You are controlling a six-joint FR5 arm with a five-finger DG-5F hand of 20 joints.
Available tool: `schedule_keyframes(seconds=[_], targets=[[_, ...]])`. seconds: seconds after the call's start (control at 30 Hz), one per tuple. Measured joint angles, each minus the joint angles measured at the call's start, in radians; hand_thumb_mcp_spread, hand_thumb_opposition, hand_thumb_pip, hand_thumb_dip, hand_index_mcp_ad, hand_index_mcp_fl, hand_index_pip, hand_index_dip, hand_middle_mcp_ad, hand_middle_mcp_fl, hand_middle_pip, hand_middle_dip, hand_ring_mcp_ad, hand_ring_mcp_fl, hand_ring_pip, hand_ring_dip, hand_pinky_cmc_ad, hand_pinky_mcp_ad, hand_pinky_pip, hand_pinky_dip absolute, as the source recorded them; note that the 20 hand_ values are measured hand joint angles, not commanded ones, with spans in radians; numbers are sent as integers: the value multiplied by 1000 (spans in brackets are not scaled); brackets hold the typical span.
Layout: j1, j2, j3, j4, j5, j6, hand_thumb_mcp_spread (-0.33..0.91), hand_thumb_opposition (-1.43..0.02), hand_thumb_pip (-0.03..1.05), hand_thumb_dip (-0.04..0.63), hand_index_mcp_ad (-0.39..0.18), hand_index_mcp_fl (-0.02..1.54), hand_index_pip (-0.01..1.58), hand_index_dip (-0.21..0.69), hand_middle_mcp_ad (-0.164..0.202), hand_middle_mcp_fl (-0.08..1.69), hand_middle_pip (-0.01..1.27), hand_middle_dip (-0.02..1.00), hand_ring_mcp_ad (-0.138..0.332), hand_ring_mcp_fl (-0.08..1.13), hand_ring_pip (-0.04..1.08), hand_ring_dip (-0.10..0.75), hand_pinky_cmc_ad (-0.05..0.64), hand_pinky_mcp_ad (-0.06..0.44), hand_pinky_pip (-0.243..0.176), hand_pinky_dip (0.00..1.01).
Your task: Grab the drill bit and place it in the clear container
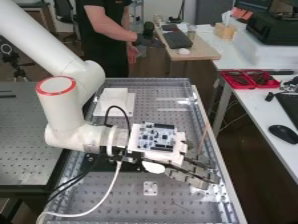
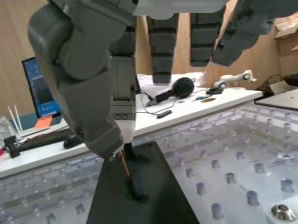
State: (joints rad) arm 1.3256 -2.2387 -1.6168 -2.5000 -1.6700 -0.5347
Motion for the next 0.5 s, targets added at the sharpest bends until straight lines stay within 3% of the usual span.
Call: schedule_keyframes(seconds=[0.13,0.2,0.4,0.5], targets=[[1,0,-2,4,4,5,565,-904,553,251,-134,583,1340,129,80,265,134,188,199,79,101,-7,332,166,-91,180],[1,-1,-3,8,6,10,590,-906,487,251,-131,663,1311,129,82,265,134,188,202,77,101,-5,330,166,-91,180],[0,0,-2,20,6,19,593,-925,480,251,-131,733,1246,138,77,279,134,188,195,99,98,-3,351,166,-93,180],[0,7,0,23,5,18,625,-927,417,251,-134,771,1206,138,77,297,134,188,194,112,101,-3,346,166,-89,180]])
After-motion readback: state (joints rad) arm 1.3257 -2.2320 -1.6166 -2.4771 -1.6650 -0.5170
